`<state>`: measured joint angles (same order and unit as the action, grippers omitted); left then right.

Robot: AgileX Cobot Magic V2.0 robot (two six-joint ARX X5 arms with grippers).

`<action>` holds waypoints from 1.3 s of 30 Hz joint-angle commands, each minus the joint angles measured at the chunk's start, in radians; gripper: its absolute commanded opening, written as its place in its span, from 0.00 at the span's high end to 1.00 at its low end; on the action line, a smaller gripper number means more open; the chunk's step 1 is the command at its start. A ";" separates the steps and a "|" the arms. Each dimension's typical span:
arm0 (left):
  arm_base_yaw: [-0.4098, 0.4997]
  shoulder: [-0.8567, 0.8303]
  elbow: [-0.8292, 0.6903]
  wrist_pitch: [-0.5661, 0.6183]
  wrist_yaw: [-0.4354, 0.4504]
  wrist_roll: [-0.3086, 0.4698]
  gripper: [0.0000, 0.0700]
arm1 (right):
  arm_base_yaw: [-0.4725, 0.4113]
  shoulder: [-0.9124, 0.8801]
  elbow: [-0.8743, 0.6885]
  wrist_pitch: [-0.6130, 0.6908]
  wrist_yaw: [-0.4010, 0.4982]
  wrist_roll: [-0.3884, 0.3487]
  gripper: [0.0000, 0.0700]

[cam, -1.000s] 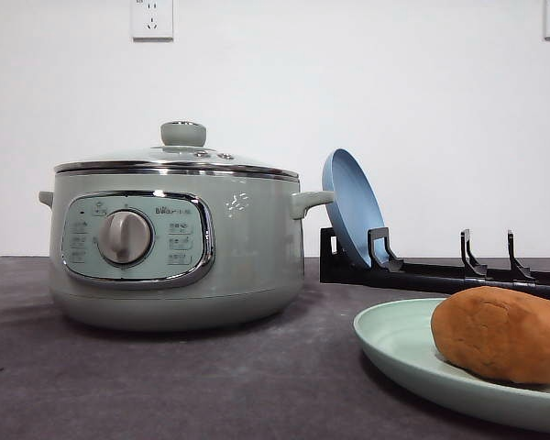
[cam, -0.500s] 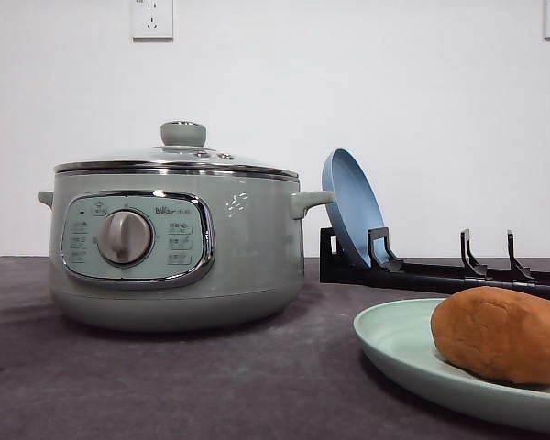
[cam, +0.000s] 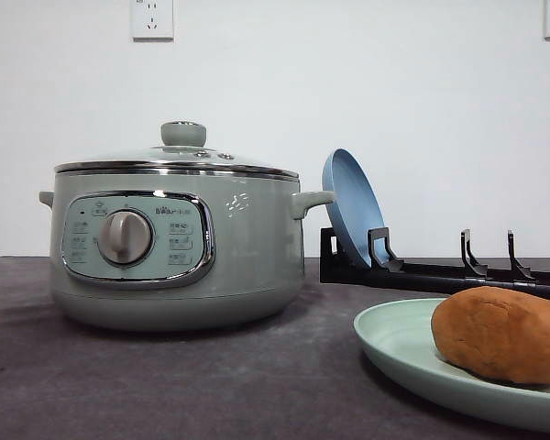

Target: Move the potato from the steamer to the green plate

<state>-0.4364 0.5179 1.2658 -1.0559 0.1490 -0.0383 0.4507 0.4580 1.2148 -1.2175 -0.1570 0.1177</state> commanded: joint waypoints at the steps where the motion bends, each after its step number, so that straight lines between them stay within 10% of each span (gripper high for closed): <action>1: 0.033 0.010 -0.038 0.047 0.002 0.011 1.00 | 0.004 0.003 0.010 0.012 0.001 0.000 0.99; 11: 0.329 -0.097 -0.564 0.538 0.002 0.011 1.00 | 0.004 0.003 0.010 0.012 0.001 0.000 0.99; 21: 0.400 -0.365 -1.055 0.949 -0.051 -0.013 1.00 | 0.004 0.003 0.010 0.012 0.001 0.000 0.99; 39: 0.399 -0.515 -1.254 0.884 -0.210 -0.083 1.00 | 0.004 0.003 0.010 0.012 0.001 0.000 0.99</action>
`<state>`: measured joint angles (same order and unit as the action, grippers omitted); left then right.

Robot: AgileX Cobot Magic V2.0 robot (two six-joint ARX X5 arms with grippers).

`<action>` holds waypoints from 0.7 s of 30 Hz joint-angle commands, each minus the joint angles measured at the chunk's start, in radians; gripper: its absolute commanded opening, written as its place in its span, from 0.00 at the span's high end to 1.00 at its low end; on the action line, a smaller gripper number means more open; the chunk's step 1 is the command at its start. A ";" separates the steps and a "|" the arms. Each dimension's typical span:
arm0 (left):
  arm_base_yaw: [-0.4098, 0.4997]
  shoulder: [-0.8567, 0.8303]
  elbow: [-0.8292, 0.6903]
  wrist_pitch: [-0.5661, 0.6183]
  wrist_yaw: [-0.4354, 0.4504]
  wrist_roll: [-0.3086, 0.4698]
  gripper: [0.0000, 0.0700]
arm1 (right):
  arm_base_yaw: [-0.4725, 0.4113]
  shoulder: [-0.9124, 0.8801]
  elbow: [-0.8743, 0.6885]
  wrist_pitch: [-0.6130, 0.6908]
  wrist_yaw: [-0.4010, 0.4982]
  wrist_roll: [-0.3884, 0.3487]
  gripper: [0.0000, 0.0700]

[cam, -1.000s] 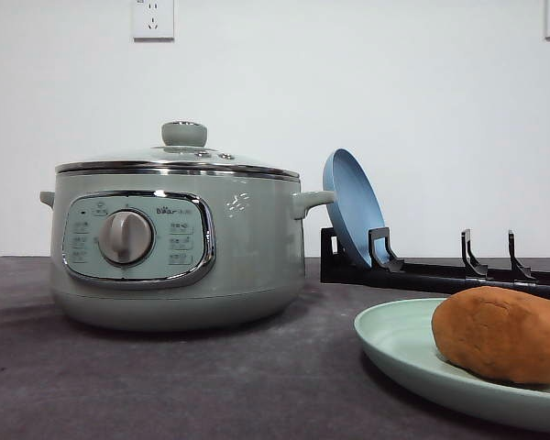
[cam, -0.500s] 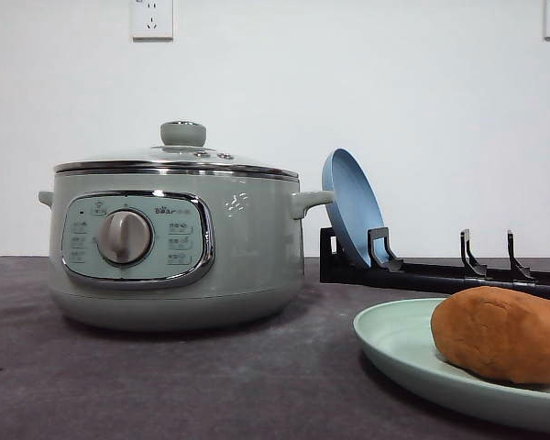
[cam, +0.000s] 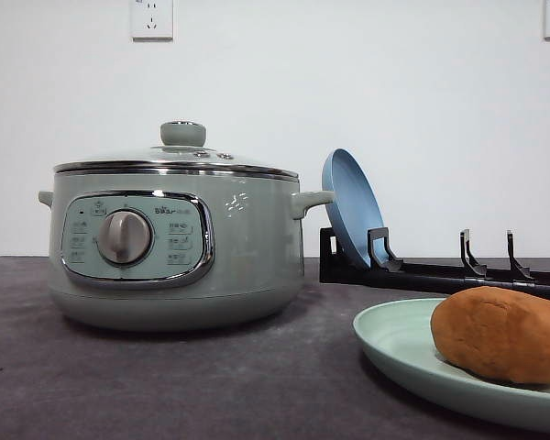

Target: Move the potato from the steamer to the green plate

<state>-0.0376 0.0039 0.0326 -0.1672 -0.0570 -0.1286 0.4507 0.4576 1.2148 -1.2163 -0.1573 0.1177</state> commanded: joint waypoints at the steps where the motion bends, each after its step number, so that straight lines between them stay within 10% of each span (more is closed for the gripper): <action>1: 0.000 -0.001 -0.021 -0.020 -0.004 0.014 1.00 | 0.004 0.003 0.010 0.011 0.001 0.000 0.99; 21: -0.002 -0.001 -0.021 -0.020 -0.004 0.142 1.00 | 0.004 0.003 0.010 0.011 0.001 0.000 0.99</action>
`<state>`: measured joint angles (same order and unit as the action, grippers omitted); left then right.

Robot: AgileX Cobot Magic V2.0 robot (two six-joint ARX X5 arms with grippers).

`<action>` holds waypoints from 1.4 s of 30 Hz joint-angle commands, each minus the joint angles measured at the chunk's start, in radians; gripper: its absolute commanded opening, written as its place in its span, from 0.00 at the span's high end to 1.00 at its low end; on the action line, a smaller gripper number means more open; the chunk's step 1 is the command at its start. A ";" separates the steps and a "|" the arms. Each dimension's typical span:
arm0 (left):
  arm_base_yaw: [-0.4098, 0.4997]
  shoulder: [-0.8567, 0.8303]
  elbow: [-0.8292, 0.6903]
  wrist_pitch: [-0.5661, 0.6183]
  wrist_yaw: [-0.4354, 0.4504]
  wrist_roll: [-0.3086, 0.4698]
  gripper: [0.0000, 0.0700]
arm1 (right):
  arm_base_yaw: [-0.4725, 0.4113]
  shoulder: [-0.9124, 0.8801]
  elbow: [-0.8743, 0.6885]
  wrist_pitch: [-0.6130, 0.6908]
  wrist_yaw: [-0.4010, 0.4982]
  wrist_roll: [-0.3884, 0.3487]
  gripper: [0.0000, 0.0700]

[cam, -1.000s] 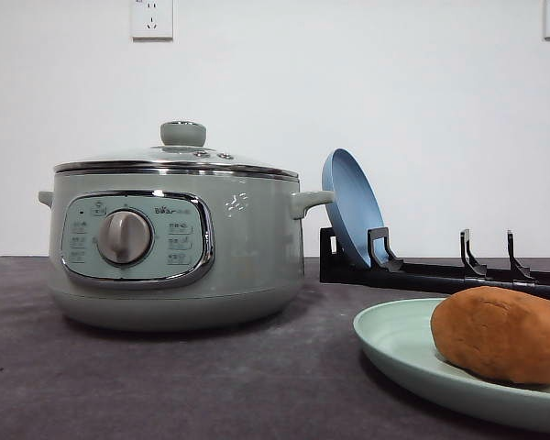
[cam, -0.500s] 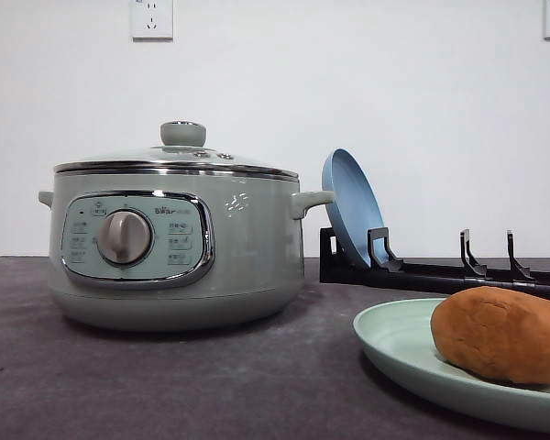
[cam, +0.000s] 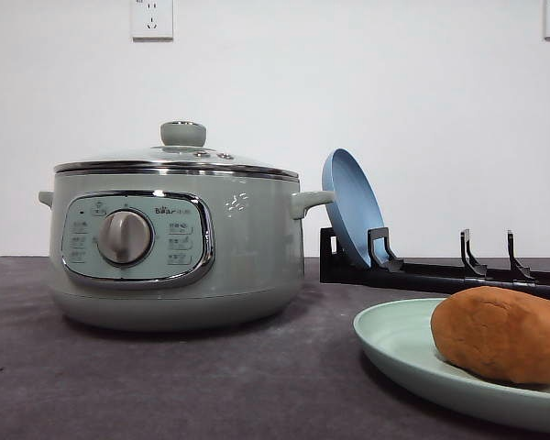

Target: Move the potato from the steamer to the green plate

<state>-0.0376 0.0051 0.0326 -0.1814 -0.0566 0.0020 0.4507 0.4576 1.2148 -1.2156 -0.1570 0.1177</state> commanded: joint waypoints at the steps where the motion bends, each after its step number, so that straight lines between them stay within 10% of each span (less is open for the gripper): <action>1: -0.002 -0.002 -0.021 -0.006 -0.005 0.011 1.00 | 0.004 0.003 0.010 0.011 0.001 0.000 0.99; 16: -0.002 -0.002 -0.021 -0.006 -0.005 0.011 1.00 | 0.000 0.003 0.010 0.011 0.003 0.000 0.99; 23: -0.002 -0.002 -0.021 -0.006 -0.005 0.011 1.00 | -0.148 -0.005 -0.044 0.047 0.003 -0.006 0.99; 34: -0.002 -0.002 -0.021 -0.006 -0.005 0.011 1.00 | -0.355 -0.217 -0.657 0.801 0.000 -0.121 0.99; 42: -0.002 -0.002 -0.021 -0.006 -0.005 0.012 1.00 | -0.443 -0.316 -0.971 1.006 0.012 -0.141 0.99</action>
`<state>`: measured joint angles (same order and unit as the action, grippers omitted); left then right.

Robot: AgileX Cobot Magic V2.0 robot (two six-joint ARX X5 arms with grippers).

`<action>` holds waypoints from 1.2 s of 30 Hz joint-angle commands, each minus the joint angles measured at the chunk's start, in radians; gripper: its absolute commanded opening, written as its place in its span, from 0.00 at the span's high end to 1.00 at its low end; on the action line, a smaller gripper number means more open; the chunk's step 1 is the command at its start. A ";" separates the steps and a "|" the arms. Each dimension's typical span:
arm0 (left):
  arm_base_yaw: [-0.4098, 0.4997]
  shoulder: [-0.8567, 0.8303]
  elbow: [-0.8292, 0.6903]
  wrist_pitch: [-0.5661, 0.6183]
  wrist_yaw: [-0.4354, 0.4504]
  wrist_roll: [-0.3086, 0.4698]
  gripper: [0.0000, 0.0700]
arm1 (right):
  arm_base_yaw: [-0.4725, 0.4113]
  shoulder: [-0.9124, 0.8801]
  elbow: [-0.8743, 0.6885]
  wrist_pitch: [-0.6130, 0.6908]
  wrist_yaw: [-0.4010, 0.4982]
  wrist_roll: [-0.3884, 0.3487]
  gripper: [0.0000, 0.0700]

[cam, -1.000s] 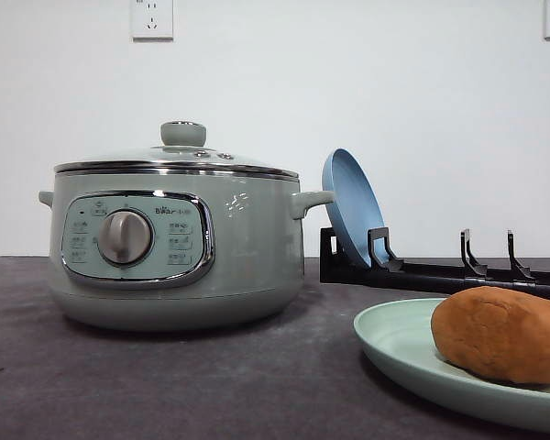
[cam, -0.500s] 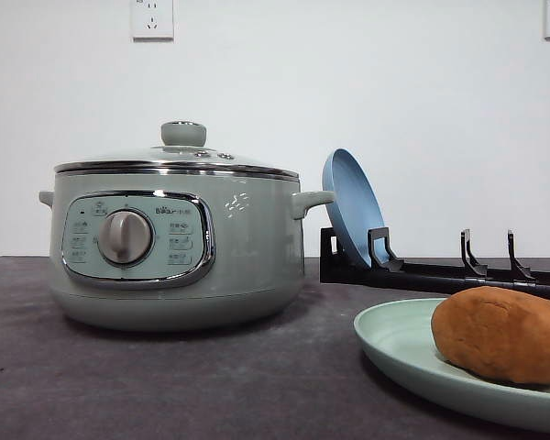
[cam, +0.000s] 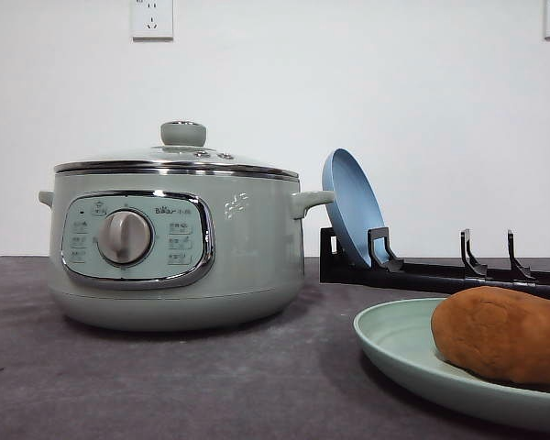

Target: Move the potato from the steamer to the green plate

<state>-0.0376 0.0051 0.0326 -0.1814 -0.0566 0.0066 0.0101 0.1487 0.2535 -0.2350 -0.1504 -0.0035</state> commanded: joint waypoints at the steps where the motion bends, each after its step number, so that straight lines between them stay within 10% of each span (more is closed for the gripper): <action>1: -0.002 -0.002 -0.021 -0.006 -0.005 0.007 1.00 | -0.003 -0.019 -0.035 0.029 0.014 -0.028 0.99; 36: -0.002 -0.002 -0.021 -0.006 -0.004 0.007 1.00 | -0.037 -0.145 -0.242 0.082 0.125 -0.004 0.99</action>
<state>-0.0376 0.0051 0.0326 -0.1814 -0.0566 0.0071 -0.0265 0.0063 0.0166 -0.1669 -0.0292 -0.0177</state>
